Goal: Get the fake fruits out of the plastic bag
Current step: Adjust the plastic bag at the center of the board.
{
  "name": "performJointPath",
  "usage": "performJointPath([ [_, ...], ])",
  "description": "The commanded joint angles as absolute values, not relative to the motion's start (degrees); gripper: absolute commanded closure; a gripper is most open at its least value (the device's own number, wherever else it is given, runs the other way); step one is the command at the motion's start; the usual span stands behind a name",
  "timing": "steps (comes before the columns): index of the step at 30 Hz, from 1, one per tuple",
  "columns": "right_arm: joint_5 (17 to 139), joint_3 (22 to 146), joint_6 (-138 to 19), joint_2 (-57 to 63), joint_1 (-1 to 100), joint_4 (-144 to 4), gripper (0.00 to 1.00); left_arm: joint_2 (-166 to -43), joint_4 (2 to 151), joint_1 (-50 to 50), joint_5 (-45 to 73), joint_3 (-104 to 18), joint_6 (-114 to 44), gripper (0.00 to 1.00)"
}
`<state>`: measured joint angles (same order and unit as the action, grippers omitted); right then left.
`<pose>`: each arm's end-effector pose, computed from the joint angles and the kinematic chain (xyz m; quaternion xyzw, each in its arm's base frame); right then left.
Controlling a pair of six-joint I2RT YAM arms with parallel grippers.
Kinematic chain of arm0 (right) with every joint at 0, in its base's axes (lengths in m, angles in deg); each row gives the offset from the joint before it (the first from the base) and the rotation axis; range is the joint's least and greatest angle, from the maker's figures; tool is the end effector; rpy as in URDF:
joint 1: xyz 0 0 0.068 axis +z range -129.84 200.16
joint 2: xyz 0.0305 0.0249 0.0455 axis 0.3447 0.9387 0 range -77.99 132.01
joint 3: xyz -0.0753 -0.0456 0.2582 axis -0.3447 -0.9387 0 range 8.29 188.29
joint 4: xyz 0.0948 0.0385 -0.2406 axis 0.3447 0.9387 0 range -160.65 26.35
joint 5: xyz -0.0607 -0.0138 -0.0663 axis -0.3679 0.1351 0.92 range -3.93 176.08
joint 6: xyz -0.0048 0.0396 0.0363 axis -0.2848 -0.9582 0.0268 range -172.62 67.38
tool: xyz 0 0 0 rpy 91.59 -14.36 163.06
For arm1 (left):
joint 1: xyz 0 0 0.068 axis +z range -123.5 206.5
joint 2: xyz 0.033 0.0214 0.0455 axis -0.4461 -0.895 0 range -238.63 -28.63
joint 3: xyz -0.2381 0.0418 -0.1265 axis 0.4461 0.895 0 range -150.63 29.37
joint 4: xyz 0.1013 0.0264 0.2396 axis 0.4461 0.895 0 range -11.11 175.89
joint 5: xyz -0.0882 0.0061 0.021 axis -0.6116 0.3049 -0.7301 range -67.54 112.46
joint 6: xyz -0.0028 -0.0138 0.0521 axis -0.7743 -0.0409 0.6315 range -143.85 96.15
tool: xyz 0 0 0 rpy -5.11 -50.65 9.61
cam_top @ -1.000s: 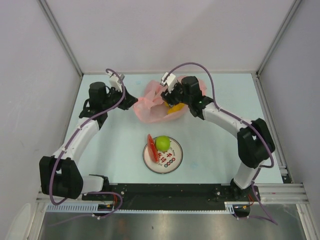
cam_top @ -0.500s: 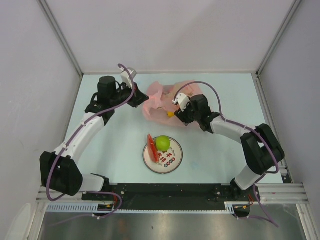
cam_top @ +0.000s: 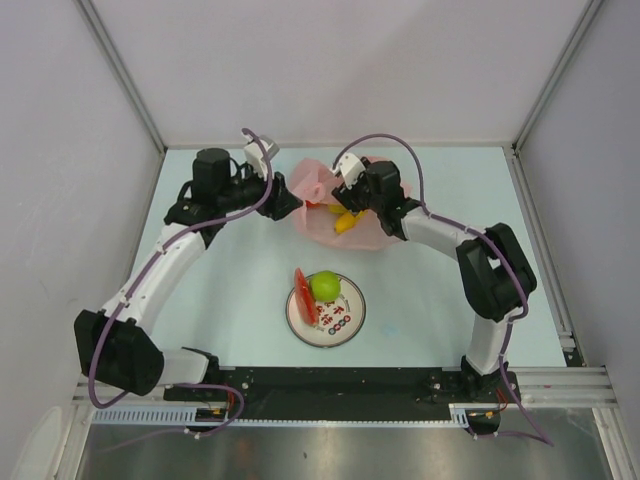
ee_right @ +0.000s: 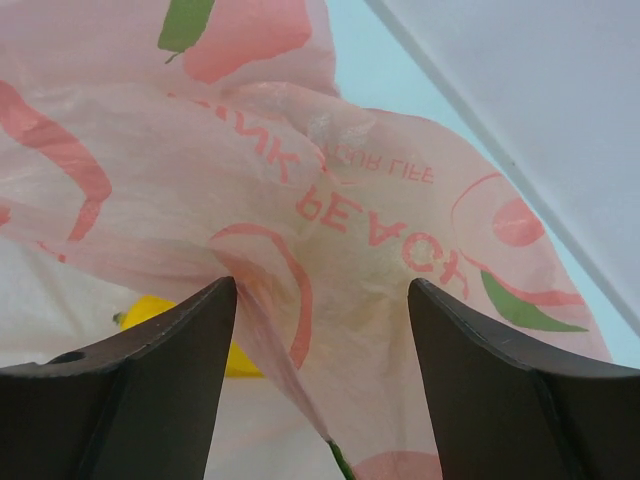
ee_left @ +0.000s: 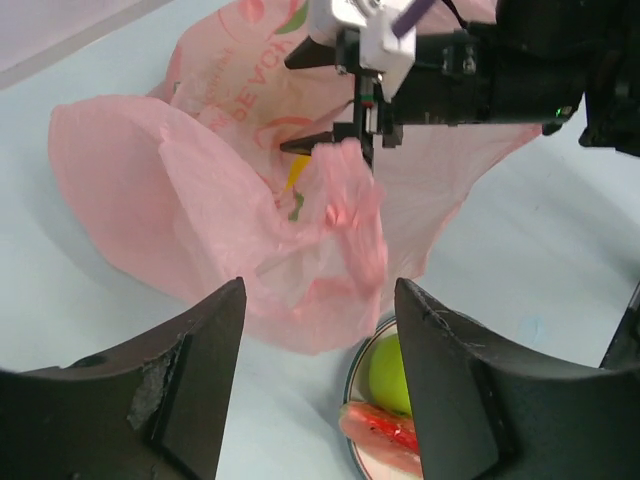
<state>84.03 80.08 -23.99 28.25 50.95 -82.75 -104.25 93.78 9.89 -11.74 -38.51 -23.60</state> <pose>0.3698 0.2218 0.2361 -0.4202 0.7166 0.0253 0.5562 0.2825 -0.1051 0.3559 0.2778 0.7629 -0.3175 0.4900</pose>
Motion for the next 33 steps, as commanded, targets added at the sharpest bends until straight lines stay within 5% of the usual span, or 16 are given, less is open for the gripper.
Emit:
performJointPath([
  [1, 87.05, 85.28, -24.23, 27.05, 51.01, -84.46, 0.25, -102.37, 98.30, 8.39, -9.39, -42.52, -13.60, 0.34],
  [11, 81.77, 84.84, -25.90, 22.21, 51.80, -75.84, 0.22, -108.08, 100.06, 6.99, -12.43, -48.93, -13.48, 0.33],
  [20, 79.22, 84.32, -19.67, 13.69, 51.89, -64.43, 0.18, -109.76, 122.91, 6.02, -7.87, -58.18, 2.69, 0.25],
  [33, 94.94, 83.44, -4.63, 17.63, 49.52, -50.60, 0.15, -113.79, 124.49, 1.63, -0.14, -54.48, 6.20, 0.26],
])
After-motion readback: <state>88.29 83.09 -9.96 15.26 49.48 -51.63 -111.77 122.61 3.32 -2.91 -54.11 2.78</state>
